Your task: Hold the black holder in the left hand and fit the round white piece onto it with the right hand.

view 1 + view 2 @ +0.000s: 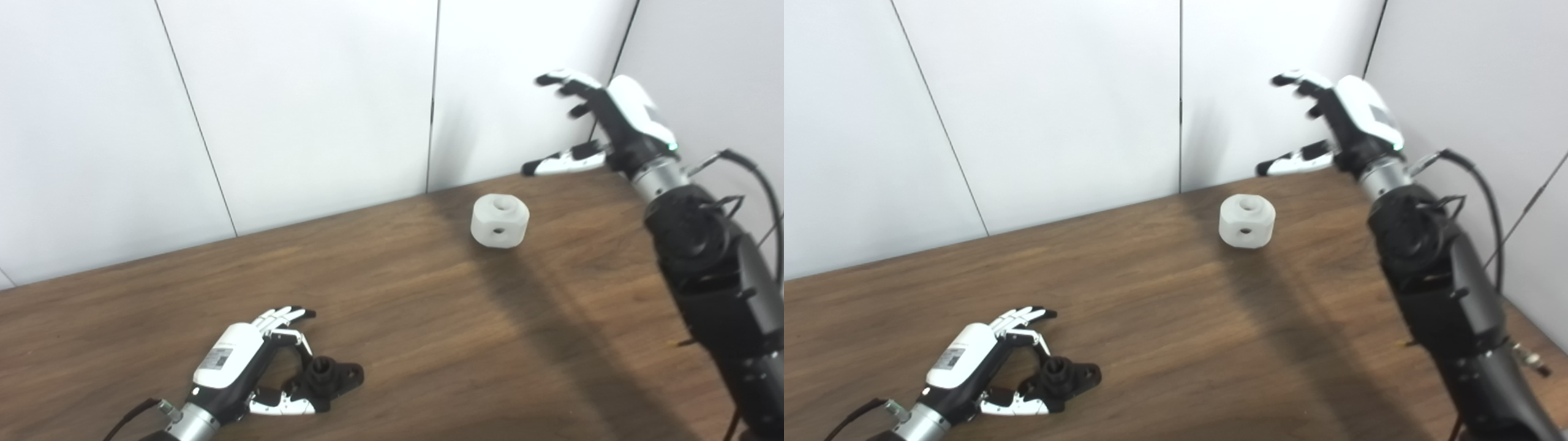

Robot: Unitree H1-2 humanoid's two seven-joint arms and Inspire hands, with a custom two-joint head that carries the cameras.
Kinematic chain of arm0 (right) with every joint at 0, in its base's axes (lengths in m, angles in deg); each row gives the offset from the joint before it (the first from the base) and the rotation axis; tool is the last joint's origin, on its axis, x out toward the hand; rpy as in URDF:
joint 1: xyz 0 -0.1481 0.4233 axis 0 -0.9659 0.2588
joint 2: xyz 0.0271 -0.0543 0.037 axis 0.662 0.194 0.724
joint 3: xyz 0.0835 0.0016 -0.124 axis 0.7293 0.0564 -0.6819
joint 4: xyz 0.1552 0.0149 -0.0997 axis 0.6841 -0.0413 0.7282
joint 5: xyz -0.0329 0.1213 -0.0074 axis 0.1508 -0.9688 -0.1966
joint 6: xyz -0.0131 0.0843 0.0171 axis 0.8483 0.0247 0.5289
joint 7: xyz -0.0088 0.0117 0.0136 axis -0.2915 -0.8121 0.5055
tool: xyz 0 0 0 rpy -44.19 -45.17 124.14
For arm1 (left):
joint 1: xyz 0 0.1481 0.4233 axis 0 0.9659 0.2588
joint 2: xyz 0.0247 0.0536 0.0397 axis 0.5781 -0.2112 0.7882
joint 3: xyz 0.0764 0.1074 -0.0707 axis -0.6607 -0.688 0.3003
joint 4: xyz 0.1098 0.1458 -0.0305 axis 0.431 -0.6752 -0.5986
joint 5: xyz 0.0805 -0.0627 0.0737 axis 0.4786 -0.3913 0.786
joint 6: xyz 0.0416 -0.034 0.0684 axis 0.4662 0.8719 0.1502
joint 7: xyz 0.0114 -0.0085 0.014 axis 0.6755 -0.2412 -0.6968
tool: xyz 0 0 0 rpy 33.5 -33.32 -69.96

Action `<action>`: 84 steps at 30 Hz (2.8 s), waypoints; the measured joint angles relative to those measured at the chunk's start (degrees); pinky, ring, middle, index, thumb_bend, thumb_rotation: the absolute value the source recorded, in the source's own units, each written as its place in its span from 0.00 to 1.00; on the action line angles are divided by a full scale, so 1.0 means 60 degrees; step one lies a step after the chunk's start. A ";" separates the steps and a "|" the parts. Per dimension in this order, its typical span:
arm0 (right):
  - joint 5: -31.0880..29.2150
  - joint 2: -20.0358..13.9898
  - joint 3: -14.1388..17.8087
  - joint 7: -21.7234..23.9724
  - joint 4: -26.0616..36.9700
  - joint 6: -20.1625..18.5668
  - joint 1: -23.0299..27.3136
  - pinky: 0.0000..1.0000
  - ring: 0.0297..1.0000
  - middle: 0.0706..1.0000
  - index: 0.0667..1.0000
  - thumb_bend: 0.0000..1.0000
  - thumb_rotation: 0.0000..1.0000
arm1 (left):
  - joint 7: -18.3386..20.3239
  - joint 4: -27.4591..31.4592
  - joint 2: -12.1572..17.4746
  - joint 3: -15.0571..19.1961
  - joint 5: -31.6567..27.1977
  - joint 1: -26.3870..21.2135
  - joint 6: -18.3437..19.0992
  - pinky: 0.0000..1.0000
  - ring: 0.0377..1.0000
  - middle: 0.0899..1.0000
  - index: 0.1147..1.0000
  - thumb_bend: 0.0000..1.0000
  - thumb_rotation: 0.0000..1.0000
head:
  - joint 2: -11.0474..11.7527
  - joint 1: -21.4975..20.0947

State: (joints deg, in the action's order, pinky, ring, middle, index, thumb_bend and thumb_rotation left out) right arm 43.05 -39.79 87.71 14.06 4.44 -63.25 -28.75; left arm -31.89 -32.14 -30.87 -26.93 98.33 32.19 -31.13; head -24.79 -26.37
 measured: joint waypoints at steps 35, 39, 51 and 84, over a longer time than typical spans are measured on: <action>-0.0401 -0.0501 -0.2668 0.2264 -0.3653 -0.0514 0.0532 0.72 0.95 1.00 1.00 0.97 0.31 | 0.0040 0.0531 0.0146 0.0085 0.0006 0.0327 0.0218 0.89 0.90 0.85 0.42 0.52 0.05 | -0.0102 0.0322; -0.0288 -0.0395 -0.2777 0.2097 -0.3987 -0.0507 0.0589 0.73 0.95 1.00 1.00 0.95 0.30 | 0.0044 0.0672 0.0152 0.0092 0.0004 0.0411 0.0352 0.89 0.89 0.85 0.42 0.52 0.05 | -0.0102 0.0322; 0.0149 -0.0099 -0.3167 0.1569 -0.4717 -0.0457 0.1110 0.77 0.95 1.00 0.95 0.94 0.32 | 0.0046 0.0913 0.0157 0.0098 0.0001 0.0522 0.0553 0.87 0.89 0.85 0.42 0.52 0.05 | -0.0190 0.0454; 0.0793 0.0354 -0.4021 0.1304 -0.5176 -0.0428 0.1740 0.76 0.92 1.00 0.90 0.95 0.35 | 0.0044 0.0958 0.0213 0.0095 -0.0019 0.0564 0.0611 0.88 0.90 0.85 0.42 0.52 0.05 | -0.0366 0.0630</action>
State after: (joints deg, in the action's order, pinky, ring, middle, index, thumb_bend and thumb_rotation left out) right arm 47.81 -37.66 63.58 21.88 -26.61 -65.82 -18.31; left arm -31.63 -26.39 -29.60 -26.36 98.21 35.58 -27.46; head -26.98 -22.59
